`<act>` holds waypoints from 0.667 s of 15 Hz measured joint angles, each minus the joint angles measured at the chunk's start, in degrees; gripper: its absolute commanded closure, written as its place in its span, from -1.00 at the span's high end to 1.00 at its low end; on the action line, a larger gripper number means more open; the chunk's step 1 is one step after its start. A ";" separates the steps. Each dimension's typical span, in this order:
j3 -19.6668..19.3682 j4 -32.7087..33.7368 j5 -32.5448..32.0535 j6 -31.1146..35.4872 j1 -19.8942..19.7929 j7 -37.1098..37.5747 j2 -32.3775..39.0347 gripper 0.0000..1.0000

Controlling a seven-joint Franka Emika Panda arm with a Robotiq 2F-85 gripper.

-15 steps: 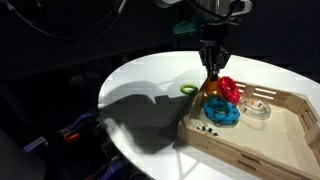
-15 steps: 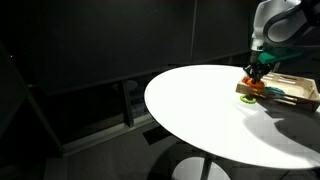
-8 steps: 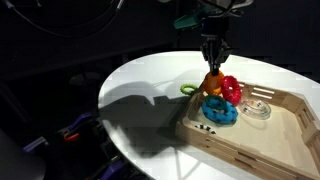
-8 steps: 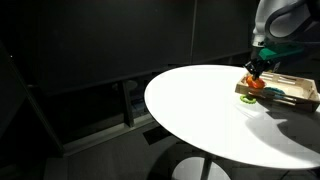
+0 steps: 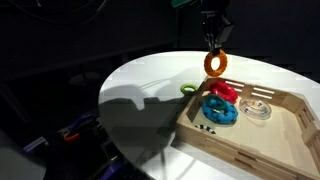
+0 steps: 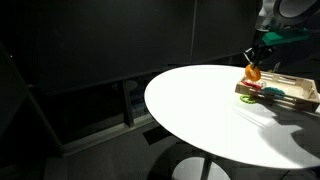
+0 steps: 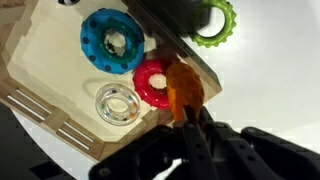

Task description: Put the orange ring on the table

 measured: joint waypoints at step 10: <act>4.24 -3.76 4.12 1.57 0.46 -0.07 -1.83 -0.91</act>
